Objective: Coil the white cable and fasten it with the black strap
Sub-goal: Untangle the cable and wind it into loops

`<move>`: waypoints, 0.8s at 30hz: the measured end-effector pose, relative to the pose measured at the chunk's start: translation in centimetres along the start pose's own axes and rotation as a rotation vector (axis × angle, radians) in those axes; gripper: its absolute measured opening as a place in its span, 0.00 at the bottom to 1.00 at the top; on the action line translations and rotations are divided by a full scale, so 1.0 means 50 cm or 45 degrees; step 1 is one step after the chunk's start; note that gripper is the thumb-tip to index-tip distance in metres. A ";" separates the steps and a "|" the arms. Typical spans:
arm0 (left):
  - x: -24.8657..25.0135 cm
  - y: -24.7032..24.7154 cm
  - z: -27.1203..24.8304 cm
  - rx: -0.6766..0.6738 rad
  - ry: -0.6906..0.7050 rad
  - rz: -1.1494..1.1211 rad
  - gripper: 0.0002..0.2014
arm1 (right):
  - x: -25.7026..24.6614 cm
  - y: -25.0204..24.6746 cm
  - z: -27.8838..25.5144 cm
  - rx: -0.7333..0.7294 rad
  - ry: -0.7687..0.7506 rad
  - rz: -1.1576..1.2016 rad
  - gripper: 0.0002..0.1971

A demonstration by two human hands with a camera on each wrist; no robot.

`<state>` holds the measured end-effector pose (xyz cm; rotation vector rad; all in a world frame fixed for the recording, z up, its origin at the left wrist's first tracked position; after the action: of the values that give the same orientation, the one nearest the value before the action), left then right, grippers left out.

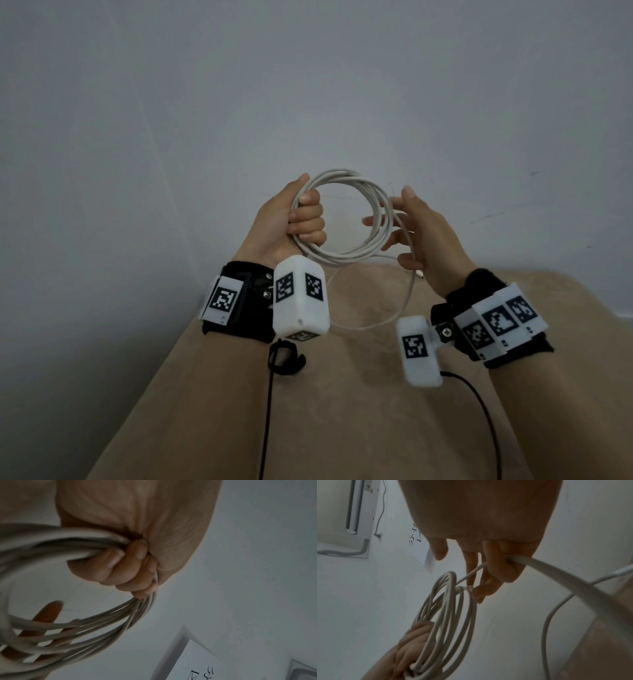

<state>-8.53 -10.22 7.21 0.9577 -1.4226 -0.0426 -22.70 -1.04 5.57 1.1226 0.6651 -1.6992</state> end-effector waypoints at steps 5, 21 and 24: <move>-0.002 0.000 0.004 0.028 0.024 -0.039 0.24 | -0.005 0.016 -0.005 -0.075 -0.046 -0.054 0.19; -0.023 -0.010 -0.003 0.004 -0.193 0.305 0.24 | -0.012 0.000 -0.004 -0.184 -0.092 0.001 0.08; -0.031 -0.009 -0.010 0.074 -0.236 0.549 0.24 | -0.018 0.004 -0.009 -0.302 -0.090 -0.180 0.08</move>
<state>-8.24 -9.39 5.78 0.6891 -1.7854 0.2360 -22.26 -0.39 6.21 0.8624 0.8930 -1.7174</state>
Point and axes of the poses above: each hand's wrist, its own z-axis towards the middle knuckle, its own y-axis out of the palm, x = y × z, the point moved 6 cm from there along z, towards the middle knuckle, and after that the axes turned 13 degrees about -y, right-handed, at the moved point
